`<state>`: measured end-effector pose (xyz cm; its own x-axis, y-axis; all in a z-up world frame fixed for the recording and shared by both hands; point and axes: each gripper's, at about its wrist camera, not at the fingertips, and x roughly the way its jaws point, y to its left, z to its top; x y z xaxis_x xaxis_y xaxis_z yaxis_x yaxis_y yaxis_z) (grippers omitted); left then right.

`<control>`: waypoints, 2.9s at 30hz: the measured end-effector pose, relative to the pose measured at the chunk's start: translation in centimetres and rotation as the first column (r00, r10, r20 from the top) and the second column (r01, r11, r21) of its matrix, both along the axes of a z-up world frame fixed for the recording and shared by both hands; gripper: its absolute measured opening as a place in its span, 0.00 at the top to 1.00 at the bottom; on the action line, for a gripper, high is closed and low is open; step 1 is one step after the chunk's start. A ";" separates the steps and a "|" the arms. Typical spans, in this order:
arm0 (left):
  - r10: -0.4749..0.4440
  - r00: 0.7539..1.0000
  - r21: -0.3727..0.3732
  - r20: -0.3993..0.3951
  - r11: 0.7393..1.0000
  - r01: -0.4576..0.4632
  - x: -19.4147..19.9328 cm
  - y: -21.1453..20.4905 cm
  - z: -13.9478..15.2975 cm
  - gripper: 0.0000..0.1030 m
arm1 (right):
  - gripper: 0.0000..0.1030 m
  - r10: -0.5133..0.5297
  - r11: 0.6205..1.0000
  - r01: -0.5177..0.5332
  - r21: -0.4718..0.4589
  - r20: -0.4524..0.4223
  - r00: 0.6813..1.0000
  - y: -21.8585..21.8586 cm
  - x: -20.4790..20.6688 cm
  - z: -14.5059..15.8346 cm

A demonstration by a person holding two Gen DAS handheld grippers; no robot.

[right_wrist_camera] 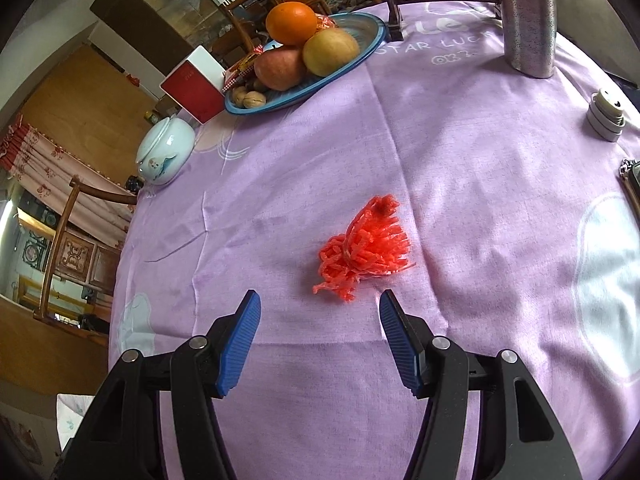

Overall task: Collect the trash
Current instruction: 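Grasp the red mesh fruit net with the right gripper while left gripper holds the tissue, then carry the tissue and red mesh net in both grippers to the wastebasket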

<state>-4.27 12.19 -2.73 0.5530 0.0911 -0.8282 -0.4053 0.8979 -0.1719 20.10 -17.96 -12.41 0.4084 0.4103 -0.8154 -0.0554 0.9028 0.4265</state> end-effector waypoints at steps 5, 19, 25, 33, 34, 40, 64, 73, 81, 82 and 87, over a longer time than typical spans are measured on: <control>-0.006 1.000 0.000 -0.028 1.000 0.006 0.7 0.1 -0.6 0.89 | 0.40 -0.004 1.000 0.004 0.008 -0.010 1.000 0.1 0.5 -0.8; 0.036 0.996 0.000 -0.085 0.999 -0.036 0.7 1.1 -1.8 0.89 | 0.40 -0.049 0.991 0.055 -0.122 0.053 0.997 1.7 3.9 -3.8; 0.028 0.993 0.002 -0.118 1.000 -0.028 0.8 1.3 -2.6 0.89 | 0.72 -0.099 0.988 0.106 -0.116 0.058 0.993 1.7 6.2 -4.2; -0.012 0.992 0.033 -0.122 0.999 0.016 1.1 1.3 -2.7 0.89 | 0.73 -0.043 0.997 0.051 -0.056 0.130 0.991 1.7 3.9 -0.2; -0.015 0.993 0.036 -0.119 0.999 0.019 1.3 1.4 -2.6 0.89 | 0.73 -0.029 0.998 0.036 -0.044 0.144 0.989 1.9 3.3 0.8; -0.048 0.995 0.033 -0.090 0.998 0.051 2.4 1.7 -2.3 0.89 | 0.73 0.058 0.998 -0.058 -0.008 0.211 0.976 3.6 0.0 5.5; -0.121 0.991 0.069 0.052 0.991 0.117 2.7 7.1 1.1 0.89 | 0.73 0.411 0.910 -0.409 -0.073 0.305 0.859 17.4 -14.3 13.3; 0.028 0.998 0.066 0.059 0.997 -0.032 -3.3 12.8 1.7 0.89 | 0.73 0.562 0.820 -0.566 -0.080 0.298 0.772 25.7 -17.6 13.9; 0.260 0.965 0.057 0.040 0.963 -0.262 -11.6 18.7 1.1 0.89 | 0.73 0.733 0.661 -0.745 -0.085 0.285 0.618 34.1 -21.9 14.2; 0.285 0.958 0.056 0.036 0.956 -0.287 -12.5 19.3 1.1 0.89 | 0.73 0.750 0.640 -0.764 -0.085 0.283 0.597 35.1 -22.5 14.2; 0.427 0.904 0.078 0.013 0.901 -0.427 -18.7 21.4 0.5 0.89 | 0.73 0.839 0.508 -0.858 -0.080 0.269 0.472 40.2 -26.6 14.1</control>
